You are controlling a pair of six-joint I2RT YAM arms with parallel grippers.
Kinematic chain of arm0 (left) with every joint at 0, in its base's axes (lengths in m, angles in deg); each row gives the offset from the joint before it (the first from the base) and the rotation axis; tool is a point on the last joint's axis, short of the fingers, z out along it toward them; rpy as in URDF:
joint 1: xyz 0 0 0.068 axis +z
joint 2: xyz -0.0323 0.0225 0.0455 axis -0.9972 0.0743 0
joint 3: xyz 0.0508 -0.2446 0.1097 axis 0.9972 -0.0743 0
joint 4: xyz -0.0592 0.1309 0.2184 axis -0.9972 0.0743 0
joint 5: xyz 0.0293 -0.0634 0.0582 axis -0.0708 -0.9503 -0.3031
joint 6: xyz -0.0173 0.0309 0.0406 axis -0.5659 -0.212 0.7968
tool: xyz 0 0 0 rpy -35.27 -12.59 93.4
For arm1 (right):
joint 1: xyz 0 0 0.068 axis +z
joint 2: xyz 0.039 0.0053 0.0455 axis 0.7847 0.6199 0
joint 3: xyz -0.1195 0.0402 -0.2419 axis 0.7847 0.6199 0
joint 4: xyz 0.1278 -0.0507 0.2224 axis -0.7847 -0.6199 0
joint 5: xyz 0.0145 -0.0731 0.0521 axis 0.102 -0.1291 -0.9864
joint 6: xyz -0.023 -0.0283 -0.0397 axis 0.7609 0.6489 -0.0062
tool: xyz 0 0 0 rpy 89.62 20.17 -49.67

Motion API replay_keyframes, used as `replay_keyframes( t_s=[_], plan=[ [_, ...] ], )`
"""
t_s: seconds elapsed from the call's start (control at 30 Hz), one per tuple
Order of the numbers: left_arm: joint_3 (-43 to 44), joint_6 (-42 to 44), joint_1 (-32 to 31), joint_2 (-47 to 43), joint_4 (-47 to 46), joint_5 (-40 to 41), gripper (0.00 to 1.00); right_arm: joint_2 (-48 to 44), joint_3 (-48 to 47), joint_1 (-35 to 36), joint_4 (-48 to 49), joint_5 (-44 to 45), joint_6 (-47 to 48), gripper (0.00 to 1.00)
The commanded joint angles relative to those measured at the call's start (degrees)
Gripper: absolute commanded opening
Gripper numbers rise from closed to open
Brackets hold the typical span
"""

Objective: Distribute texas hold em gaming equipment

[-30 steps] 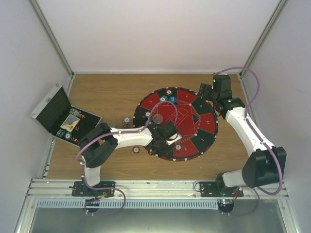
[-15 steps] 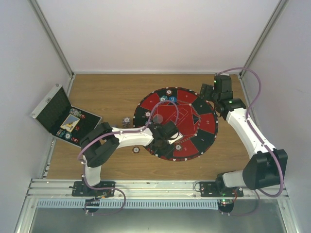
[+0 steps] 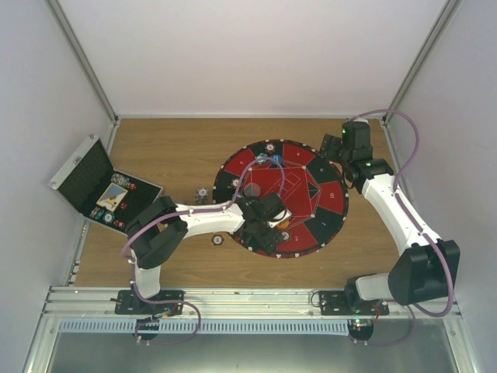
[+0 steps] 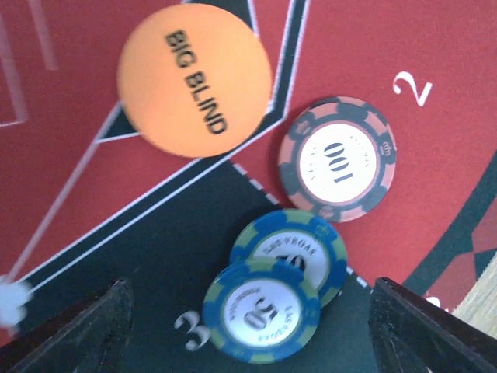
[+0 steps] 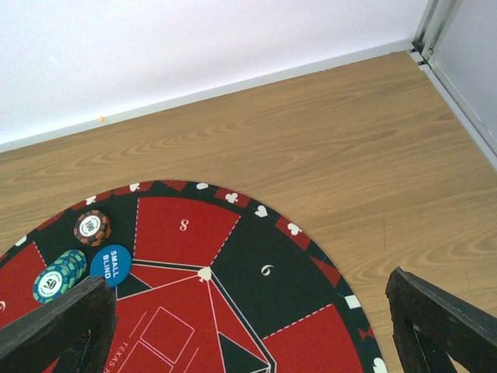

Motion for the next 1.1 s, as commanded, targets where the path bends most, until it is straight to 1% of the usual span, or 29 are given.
replay_keyframes(
  t_s=[0.0, 0.1, 0.13, 0.17, 0.23, 0.3, 0.37, 0.43, 0.5, 0.57, 0.7, 0.87, 1.07],
  plan=[
    [-0.08, -3.57, 1.20, -7.78, 2.26, 7.34, 0.85, -1.25, 0.29, -0.52, 1.91, -0.41, -0.77, 0.95],
    [-1.84, -7.43, 4.13, -14.30, 5.03, 11.60, 0.89, -1.16, 0.51, -0.53, 2.77, -2.06, -0.15, 0.96],
    [-2.01, -9.13, 5.43, -16.14, 6.95, 13.24, 0.90, -1.04, 0.49, -0.48, 3.25, -3.35, 0.69, 0.98],
    [-1.83, -10.81, 7.23, -17.82, 9.23, 14.74, 0.92, -0.80, 0.27, -0.53, 3.30, -4.60, 1.42, 0.99],
    [-1.04, -14.49, 11.98, -20.34, 14.50, 16.60, 0.93, -0.39, -0.24, -0.42, 3.12, -6.54, 2.32, 1.00],
    [-1.07, -17.66, 18.10, -21.63, 18.57, 15.25, 0.95, -0.23, 0.02, -0.42, 3.44, -8.24, 3.22, 1.00],
    [-1.11, -19.67, 24.14, -21.75, 20.58, 13.00, 0.95, 0.12, 0.44, -0.41, 3.94, -9.96, 3.53, 1.00],
    [-1.05, -21.40, 28.57, -21.05, 20.86, 10.17, 0.95, 1.38, -0.24, -0.40, 3.29, -12.57, 3.42, 1.00],
    [-0.82, -22.59, 31.27, -19.91, 20.08, 8.08, 0.96, 3.23, -1.64, -0.44, 1.29, -14.35, 2.40, 1.00],
    [-0.24, -23.20, 33.21, -18.21, 19.02, 6.37, 0.96, 4.51, -2.18, -0.29, 0.04, -16.06, 1.02, 1.00],
    [2.20, -23.09, 34.35, -14.09, 18.36, 5.21, 0.96, 5.48, -1.40, -0.21, 0.64, -18.64, -0.86, 1.00],
    [2.73, -22.34, 35.67, -10.80, 17.22, 5.70, 0.96, 6.26, -0.96, 0.02, 1.68, -21.52, -2.82, 1.00],
    [2.32, -22.85, 37.34, -9.45, 15.29, 6.60, 0.95, 7.24, -1.16, 1.04, 2.32, -22.50, -3.66, 1.00]
  ],
)
